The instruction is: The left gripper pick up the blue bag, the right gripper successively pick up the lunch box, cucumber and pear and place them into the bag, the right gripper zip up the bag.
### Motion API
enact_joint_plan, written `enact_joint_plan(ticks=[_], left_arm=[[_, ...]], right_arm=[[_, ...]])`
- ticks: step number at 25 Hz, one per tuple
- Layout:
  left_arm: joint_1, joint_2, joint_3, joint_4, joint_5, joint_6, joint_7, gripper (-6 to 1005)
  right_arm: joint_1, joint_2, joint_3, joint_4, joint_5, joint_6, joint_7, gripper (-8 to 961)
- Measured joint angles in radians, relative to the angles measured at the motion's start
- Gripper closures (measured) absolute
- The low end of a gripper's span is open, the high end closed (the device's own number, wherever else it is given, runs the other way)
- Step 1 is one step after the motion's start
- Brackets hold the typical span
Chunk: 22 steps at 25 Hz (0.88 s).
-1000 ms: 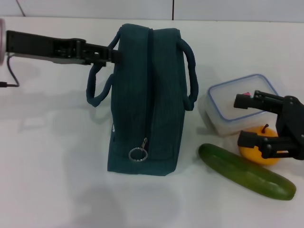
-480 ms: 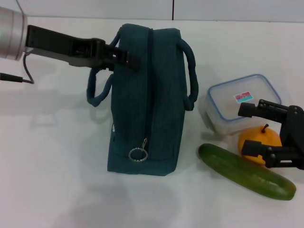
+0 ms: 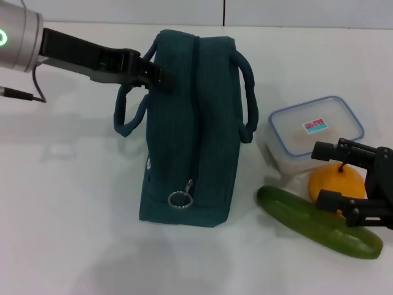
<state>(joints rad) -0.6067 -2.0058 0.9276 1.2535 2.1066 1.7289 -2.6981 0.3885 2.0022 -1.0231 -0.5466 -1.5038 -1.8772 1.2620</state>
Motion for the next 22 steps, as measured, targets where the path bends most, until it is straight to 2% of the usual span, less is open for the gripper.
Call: enact_joint_plan(ticks=[11, 15, 22], left_arm=[[-0.007, 0.002, -0.005, -0.033, 0.0, -0.003, 0.019, 922], [-0.007, 0.0, -0.007, -0.058, -0.002, -0.008, 0.03, 920], [0.001, -0.007, -0.032, -0.071, -0.007, -0.011, 0.036, 916]], right_arm=[[-0.007, 0.005, -0.001, 0.032, -0.001, 0.0, -0.024, 74], [-0.008, 0.008, 0.033, 0.092, 0.049, 0.001, -0.025, 76], [-0.009, 0.009, 0.135, 0.301, 0.259, 0.011, -0.021, 78]])
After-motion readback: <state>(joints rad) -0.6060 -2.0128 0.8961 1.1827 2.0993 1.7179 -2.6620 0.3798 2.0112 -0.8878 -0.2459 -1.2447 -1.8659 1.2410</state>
